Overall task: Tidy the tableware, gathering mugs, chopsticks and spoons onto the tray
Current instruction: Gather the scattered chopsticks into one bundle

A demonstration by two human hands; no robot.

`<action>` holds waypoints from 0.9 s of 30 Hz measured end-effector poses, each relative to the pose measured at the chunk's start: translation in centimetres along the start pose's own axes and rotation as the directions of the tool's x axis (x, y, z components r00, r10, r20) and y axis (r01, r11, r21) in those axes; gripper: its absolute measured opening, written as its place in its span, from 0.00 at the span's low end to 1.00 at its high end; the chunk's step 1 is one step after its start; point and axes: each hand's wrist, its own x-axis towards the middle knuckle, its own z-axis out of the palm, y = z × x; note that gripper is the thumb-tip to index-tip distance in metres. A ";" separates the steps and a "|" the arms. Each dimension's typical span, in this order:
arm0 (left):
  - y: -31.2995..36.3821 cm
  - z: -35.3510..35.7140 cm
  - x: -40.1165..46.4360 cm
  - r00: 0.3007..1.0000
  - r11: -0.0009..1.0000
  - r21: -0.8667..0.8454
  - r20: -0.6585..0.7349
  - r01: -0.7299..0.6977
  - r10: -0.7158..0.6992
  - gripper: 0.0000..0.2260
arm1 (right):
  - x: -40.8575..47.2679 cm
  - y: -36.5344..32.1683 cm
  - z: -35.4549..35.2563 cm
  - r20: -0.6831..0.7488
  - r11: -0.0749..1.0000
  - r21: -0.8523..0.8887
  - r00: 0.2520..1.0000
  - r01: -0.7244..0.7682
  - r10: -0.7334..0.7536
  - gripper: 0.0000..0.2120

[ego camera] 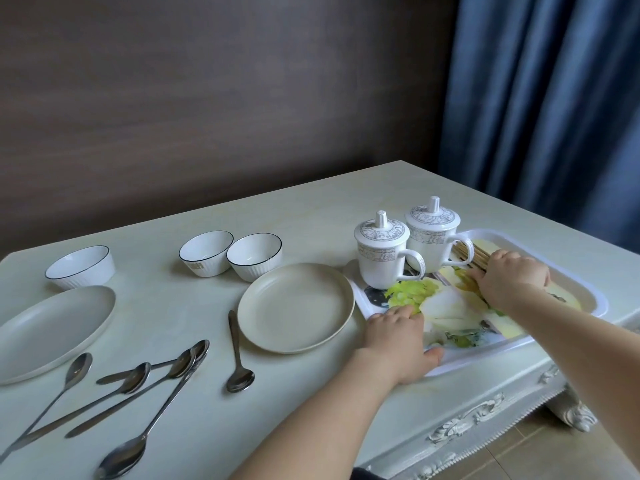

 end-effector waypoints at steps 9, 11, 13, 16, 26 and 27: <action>-0.2 0.3 0.1 1.000 1.000 0.000 -0.013 0.008 -0.008 0.27 | 1.0 -0.2 0.3 0.045 0.993 0.090 0.996 -0.080 0.076 0.35; -0.2 0.4 0.1 1.000 1.000 0.004 -0.013 0.006 -0.006 0.27 | 1.0 -0.2 0.5 0.040 0.990 0.108 0.996 -0.086 0.082 0.36; -0.2 0.4 0.1 1.000 1.000 -0.001 -0.013 0.006 -0.006 0.27 | 1.0 0.0 0.4 0.041 0.987 0.138 0.996 -0.087 0.082 0.38; -0.2 0.1 0.0 1.000 1.000 -0.007 0.013 0.001 -0.001 0.26 | 0.9 0.4 -0.1 0.032 0.978 0.191 0.996 -0.088 0.083 0.40; -1.5 -4.7 -4.6 0.982 0.983 -0.177 -0.191 -0.042 0.008 0.15 | -1.3 2.2 -6.5 -0.124 0.989 0.130 0.989 -0.066 0.082 0.26; -2.0 -5.4 -5.5 0.977 0.984 -0.175 -0.214 -0.037 -0.002 0.15 | -1.8 2.2 -7.7 -0.158 0.992 0.117 0.985 -0.055 0.073 0.24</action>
